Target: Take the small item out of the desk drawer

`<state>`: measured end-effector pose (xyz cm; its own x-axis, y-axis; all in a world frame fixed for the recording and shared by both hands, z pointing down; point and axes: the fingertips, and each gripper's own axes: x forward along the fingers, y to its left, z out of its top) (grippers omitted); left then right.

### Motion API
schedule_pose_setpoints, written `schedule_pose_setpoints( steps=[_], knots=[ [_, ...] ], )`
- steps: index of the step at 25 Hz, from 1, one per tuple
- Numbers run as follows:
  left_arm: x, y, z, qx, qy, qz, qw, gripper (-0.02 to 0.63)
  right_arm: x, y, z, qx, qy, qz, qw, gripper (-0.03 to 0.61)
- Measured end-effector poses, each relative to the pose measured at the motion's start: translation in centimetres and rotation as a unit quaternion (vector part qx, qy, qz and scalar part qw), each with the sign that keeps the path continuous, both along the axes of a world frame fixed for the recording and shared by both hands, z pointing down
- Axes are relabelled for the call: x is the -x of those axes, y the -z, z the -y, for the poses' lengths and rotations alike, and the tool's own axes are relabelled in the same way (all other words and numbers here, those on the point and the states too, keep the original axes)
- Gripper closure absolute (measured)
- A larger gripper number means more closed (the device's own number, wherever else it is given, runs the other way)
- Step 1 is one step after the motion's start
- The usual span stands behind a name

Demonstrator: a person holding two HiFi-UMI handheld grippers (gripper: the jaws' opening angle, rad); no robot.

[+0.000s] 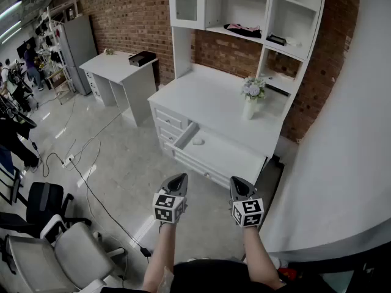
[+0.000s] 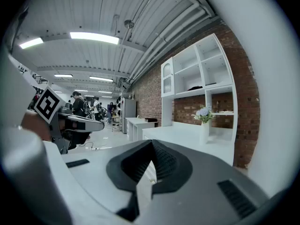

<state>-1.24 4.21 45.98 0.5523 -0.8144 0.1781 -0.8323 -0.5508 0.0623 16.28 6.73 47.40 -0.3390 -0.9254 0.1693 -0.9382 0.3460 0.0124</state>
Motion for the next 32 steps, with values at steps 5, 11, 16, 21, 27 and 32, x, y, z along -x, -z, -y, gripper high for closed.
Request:
schedule_pose_setpoints(
  steps=[5, 11, 16, 21, 27, 32],
  knots=[
    [0.1, -0.8, 0.0, 0.008, -0.002, 0.002, 1.0000, 0.606, 0.0, 0.1, 0.0, 0.001, -0.001, 0.003, 1.000, 0.581],
    [0.2, -1.3, -0.3, 0.014, -0.003, 0.003, 0.9999, 0.604, 0.3, -0.1, -0.3, 0.003, 0.004, 0.009, 1.000, 0.581],
    [0.2, -1.8, -0.3, 0.017, -0.004, 0.003, 0.9998, 0.606, 0.4, -0.4, -0.4, 0.006, 0.004, 0.009, 1.000, 0.581],
    [0.5, -2.0, -0.6, 0.021, -0.006, 0.002, 0.9998, 0.604, 0.7, -0.3, -0.7, 0.006, 0.003, 0.007, 1.000, 0.581],
    [0.8, -1.8, -1.0, 0.020, -0.009, -0.003, 0.9997, 0.604, 0.9, 0.0, -1.1, 0.002, -0.003, 0.018, 1.000, 0.580],
    [1.3, -2.5, -1.7, 0.028, -0.011, -0.008, 0.9995, 0.606, 1.4, -0.1, -1.8, 0.002, -0.001, 0.024, 1.000, 0.581]
  ],
)
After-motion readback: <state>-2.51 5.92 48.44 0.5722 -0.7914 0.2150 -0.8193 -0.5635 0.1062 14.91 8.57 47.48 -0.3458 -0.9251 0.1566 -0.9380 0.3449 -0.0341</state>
